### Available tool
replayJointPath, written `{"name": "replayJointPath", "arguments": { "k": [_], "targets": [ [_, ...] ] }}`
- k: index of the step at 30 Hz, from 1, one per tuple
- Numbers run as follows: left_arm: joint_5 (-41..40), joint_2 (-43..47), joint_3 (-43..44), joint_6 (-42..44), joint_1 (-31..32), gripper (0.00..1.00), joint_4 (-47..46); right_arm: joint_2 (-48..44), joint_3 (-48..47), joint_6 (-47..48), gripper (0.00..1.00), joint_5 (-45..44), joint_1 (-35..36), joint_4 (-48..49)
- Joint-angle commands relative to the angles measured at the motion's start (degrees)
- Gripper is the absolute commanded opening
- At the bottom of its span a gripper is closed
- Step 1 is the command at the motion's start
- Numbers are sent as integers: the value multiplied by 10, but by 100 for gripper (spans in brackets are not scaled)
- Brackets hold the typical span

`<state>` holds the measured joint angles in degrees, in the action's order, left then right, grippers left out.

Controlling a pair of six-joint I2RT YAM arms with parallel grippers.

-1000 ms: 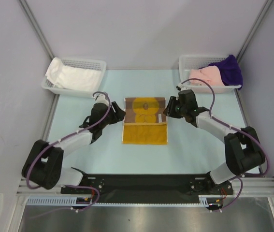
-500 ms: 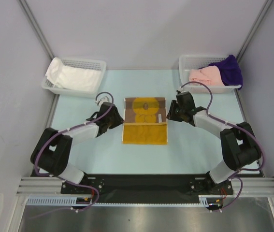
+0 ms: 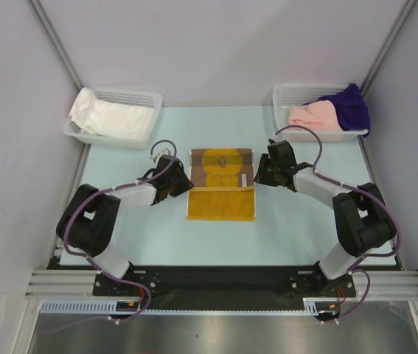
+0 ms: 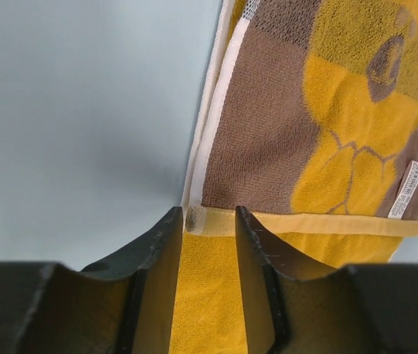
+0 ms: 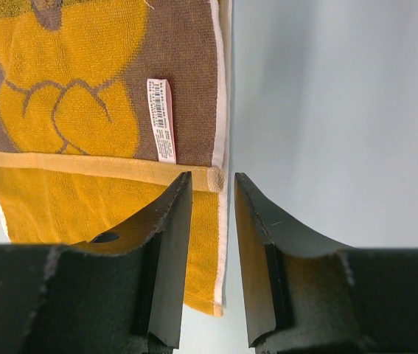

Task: Fold and stack the towels
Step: Fold the towel

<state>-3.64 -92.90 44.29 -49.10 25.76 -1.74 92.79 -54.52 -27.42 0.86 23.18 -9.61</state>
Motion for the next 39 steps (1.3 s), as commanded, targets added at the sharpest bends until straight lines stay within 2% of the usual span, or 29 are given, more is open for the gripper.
{"name": "replayJointPath", "arguments": {
  "k": [1,10,15,20,39],
  "targets": [
    [12,-2,18,-11,3,38,-19,2,-23,-5,34,-6,1,9],
    [13,-5,25,-2,3,26,-16,5,-19,-4,35,-9,-1,5],
    [7,-5,21,1,3,31,-13,12,-16,-1,37,-9,-4,6],
    [8,-6,18,4,3,29,-24,20,-16,-3,40,-9,-6,13],
    [14,-13,20,18,3,0,-42,34,-11,-17,41,-9,17,16]
  ]
}}
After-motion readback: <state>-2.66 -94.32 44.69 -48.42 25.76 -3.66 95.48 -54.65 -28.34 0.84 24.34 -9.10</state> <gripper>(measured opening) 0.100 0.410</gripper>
